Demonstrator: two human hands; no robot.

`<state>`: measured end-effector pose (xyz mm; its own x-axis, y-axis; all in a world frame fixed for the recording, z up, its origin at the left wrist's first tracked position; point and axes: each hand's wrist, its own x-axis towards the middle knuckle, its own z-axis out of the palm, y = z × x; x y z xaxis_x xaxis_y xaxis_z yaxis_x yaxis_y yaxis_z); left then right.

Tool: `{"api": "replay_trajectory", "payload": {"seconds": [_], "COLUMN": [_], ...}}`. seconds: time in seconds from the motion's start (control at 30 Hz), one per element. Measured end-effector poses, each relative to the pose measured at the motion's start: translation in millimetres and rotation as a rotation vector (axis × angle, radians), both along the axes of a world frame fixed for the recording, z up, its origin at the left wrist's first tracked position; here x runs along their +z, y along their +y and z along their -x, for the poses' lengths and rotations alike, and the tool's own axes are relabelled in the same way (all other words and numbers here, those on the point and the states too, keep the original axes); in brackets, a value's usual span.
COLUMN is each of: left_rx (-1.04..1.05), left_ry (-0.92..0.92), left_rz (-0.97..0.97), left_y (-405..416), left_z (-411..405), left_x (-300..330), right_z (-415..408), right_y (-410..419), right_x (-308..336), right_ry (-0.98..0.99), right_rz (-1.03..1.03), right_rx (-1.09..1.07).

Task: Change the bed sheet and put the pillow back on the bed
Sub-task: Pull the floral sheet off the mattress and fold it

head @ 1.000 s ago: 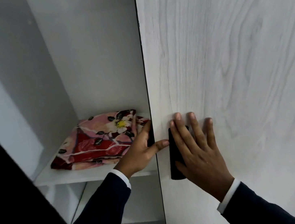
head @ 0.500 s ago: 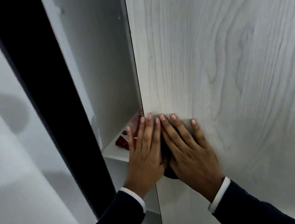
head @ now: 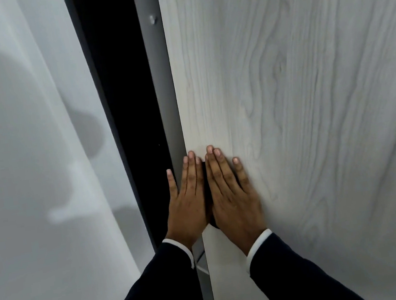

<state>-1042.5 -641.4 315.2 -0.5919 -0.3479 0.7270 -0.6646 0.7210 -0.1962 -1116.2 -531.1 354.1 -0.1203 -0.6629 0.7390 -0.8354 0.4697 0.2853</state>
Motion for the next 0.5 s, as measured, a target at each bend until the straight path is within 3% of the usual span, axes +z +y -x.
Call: {"api": "replay_trajectory", "payload": {"seconds": [0.5], "left_rx": [0.125], "left_ry": [0.039], "left_rz": [-0.021], "left_y": [-62], "left_z": [-29], "left_x": [6], "right_z": [-7], "right_y": [-35], "right_x": [-8], "right_ry": [0.067], "right_rz": [-0.040], "right_rx": [0.087]}}
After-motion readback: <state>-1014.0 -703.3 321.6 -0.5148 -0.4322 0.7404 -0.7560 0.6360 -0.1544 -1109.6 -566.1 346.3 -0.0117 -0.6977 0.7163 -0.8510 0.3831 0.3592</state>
